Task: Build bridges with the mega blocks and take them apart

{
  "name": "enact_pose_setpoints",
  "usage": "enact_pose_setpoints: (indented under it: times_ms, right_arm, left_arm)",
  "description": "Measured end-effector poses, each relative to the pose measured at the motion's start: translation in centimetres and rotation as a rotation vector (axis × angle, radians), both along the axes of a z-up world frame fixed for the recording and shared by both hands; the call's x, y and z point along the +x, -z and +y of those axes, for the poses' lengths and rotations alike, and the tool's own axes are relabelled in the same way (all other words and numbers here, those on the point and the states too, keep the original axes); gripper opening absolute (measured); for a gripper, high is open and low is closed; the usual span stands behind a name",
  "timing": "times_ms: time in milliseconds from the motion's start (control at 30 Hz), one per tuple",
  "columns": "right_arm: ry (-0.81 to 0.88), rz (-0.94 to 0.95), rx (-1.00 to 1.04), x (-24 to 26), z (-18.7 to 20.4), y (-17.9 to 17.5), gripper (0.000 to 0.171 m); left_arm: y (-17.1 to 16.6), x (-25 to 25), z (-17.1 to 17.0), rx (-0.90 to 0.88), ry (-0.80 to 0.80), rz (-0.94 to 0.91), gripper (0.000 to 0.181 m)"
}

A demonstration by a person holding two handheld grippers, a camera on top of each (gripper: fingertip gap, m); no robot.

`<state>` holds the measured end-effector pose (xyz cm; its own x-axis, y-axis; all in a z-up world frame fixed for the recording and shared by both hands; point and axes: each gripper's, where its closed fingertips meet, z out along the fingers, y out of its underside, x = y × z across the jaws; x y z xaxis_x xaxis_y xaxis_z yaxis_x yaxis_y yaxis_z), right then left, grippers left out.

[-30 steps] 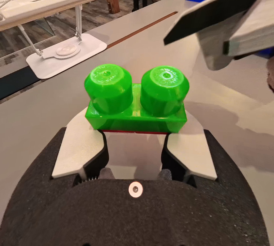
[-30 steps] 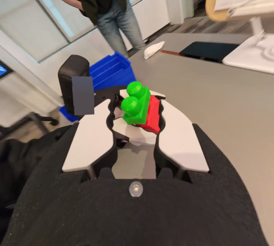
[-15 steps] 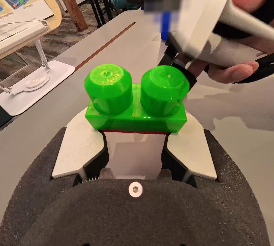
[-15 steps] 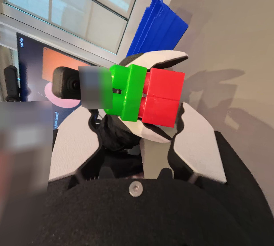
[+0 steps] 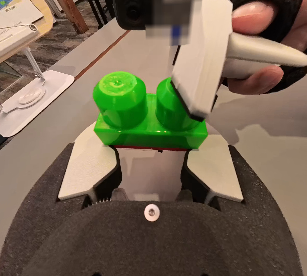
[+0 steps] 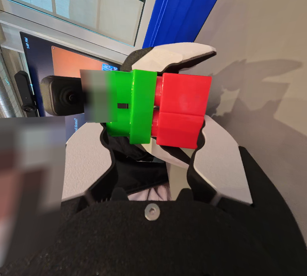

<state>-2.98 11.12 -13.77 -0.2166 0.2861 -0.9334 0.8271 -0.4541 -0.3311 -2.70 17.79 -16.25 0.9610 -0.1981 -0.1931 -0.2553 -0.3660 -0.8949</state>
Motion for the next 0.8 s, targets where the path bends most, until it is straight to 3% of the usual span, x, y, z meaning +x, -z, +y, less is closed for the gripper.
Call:
enact_pose_setpoints:
  times_ms: [100,200,800]
  right_arm:
    - [-0.022,0.003,-0.022,0.4,-0.6,0.3,0.112]
    - [0.0,0.026,-0.127,0.5,-0.3,-0.5,0.102]
    - [-0.006,0.067,-0.32,1.3,-0.6,-0.8,0.101]
  left_arm:
    - [0.3,0.7,-0.2,-0.025,0.035,0.025,0.089]
    - [-0.5,0.9,-0.2,0.009,0.045,-0.009,0.089]
    - [-0.4,2.1,-0.6,-0.008,0.132,-0.014,0.09]
